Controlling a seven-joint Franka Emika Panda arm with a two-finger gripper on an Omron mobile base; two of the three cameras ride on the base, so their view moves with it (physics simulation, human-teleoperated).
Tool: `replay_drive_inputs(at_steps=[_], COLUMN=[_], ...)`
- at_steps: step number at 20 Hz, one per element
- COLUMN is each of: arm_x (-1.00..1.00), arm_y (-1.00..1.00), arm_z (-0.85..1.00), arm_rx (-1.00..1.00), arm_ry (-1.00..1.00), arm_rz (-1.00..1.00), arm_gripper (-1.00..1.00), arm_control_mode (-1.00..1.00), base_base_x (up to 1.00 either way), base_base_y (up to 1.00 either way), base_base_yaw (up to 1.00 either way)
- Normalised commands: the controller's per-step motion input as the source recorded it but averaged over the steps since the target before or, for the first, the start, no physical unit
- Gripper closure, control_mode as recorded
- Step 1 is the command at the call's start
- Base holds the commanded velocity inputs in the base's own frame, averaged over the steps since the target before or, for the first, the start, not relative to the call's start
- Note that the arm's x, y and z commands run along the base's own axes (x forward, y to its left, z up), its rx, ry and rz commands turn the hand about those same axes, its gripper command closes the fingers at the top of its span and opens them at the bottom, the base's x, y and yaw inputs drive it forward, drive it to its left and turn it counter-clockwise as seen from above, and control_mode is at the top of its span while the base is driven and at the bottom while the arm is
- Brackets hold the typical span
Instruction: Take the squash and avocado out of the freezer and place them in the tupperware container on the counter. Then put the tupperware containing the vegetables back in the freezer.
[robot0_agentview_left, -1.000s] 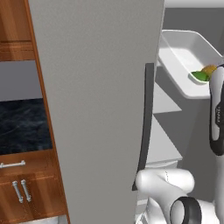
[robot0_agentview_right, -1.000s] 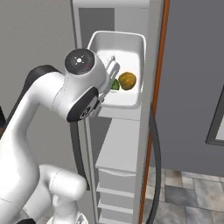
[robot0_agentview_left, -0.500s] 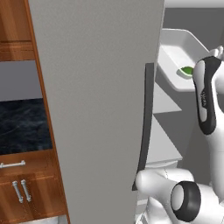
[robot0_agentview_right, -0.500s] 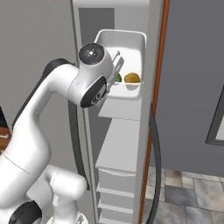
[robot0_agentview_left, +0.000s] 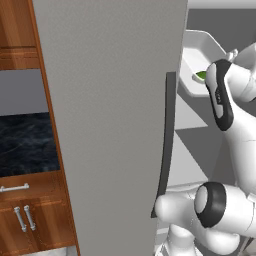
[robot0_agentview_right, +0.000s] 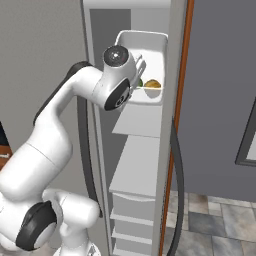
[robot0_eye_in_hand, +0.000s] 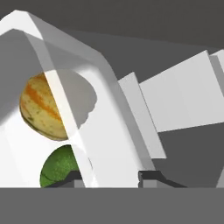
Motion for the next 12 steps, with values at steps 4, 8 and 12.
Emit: replay_drive_inputs(at_steps=[4,8,12], arm_x=[0.53,0.48,0.32], arm_y=[-0.24,-0.25,-0.04], arm_z=[0.01,0.0,0.1], arm_rx=[0.0,0.0,0.0], arm_ry=[-0.01,-0.01,-0.02], arm_rz=[0.03,0.06,0.06], arm_gripper=[1.0,1.0,1.0], arm_control_mode=[-1.0,-1.0,-1.0], base_base_x=[0.0,0.0,0.0], base_base_y=[0.0,0.0,0.0], base_base_yaw=[0.0,0.0,0.0])
